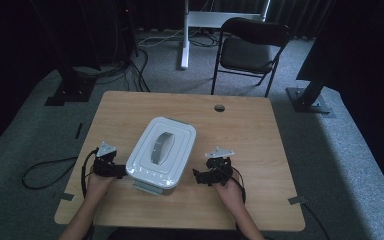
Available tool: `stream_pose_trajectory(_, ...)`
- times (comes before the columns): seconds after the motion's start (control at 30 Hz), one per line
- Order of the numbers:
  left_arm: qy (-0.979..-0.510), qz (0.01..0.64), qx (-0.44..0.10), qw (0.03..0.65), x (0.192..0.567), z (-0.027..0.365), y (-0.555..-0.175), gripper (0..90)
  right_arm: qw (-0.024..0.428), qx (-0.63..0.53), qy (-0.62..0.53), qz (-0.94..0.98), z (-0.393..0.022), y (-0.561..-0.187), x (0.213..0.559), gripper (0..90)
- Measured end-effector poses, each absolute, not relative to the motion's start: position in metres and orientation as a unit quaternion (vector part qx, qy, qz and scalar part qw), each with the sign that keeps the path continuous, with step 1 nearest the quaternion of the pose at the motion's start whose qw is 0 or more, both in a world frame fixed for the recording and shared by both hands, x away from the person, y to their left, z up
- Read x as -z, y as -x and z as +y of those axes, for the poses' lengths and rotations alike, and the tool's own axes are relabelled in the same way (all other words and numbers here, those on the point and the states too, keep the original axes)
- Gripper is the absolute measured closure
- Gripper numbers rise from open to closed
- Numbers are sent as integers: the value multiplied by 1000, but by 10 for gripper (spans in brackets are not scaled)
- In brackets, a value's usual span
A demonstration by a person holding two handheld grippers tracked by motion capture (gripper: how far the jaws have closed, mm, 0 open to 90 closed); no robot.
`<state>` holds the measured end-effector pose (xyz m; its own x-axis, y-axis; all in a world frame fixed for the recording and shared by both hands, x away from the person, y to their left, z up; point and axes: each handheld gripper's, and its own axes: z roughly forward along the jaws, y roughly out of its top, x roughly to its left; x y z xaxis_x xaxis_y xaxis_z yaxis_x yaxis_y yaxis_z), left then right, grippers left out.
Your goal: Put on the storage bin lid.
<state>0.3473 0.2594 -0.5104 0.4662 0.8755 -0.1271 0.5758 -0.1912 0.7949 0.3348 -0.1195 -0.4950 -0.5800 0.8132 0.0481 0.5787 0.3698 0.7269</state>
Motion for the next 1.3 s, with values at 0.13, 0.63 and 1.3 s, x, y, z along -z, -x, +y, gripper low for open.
stream_pose_trajectory(0.13,-756,475,-184,411,510,252,-345,3,162,-364,-430,810,-121,-335,494,111)
stream_pose_trajectory(0.63,-763,461,-189,411,507,223,-336,2,167,-362,-446,802,-142,-334,495,111)
stream_pose_trajectory(1.3,-785,432,-168,411,508,189,-347,2,162,-361,-442,805,-159,-329,499,112)
